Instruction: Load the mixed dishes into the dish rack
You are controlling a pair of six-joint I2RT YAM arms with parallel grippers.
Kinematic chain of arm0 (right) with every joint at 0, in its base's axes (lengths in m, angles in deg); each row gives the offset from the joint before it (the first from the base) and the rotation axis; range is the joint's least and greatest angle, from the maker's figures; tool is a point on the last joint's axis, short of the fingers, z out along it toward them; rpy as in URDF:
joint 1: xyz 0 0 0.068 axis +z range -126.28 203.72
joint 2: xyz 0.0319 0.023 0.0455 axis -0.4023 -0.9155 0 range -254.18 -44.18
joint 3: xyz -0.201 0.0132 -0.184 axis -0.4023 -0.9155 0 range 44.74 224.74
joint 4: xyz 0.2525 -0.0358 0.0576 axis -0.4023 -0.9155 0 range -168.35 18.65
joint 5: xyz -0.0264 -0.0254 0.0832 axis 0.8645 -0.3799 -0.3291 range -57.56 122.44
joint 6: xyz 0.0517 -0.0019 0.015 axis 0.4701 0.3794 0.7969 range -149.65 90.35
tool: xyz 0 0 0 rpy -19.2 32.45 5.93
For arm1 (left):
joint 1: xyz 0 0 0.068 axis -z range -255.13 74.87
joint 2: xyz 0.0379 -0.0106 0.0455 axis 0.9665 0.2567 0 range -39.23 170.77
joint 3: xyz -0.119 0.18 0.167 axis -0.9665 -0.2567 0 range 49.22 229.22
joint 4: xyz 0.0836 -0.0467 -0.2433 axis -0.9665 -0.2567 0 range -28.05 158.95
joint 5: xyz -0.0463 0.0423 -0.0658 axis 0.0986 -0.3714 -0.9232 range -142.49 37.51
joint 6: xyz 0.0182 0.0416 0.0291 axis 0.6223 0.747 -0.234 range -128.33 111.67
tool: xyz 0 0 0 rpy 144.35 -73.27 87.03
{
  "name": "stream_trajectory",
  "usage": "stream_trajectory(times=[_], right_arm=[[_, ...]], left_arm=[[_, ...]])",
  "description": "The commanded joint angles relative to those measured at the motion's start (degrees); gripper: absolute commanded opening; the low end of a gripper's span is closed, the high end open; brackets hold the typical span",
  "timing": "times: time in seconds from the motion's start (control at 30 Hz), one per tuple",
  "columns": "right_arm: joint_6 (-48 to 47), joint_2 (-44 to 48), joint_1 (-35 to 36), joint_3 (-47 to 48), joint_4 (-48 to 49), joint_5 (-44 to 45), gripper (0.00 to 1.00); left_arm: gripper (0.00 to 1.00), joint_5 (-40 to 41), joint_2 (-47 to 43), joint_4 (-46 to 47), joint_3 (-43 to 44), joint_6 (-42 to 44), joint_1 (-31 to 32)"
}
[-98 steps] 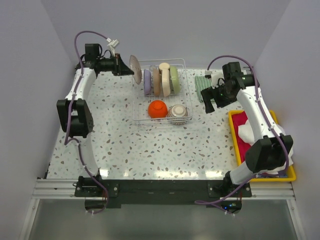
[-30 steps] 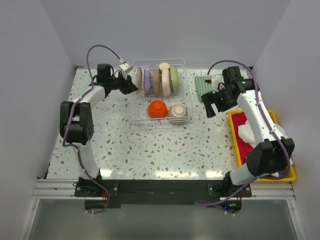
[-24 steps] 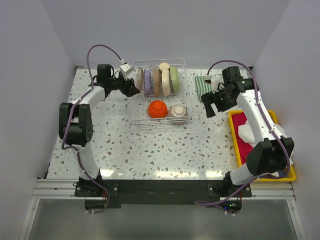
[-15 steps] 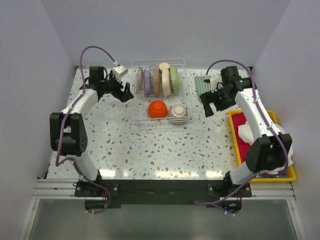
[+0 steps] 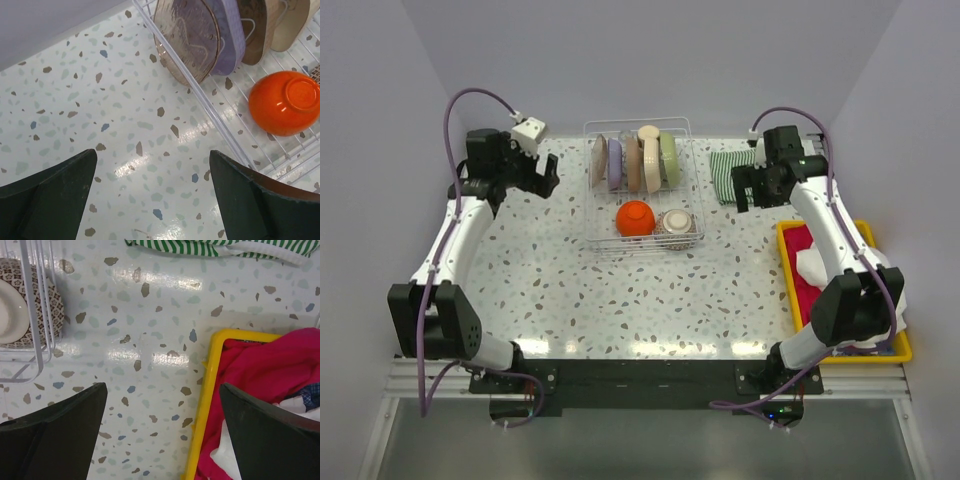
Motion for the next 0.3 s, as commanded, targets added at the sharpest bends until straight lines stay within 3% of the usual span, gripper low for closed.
stream_trajectory(times=[0.0,0.27], right_arm=[[5.0,4.9,0.0,-1.5,2.7,3.7,0.99],[8.7,13.2,0.0,-8.4,2.6,-0.2,0.99]], left_arm=[[1.0,3.6,0.1,-1.9,-0.8,-3.2,0.0],[1.0,6.6,2.6,-5.2,1.7,-3.7,0.0]])
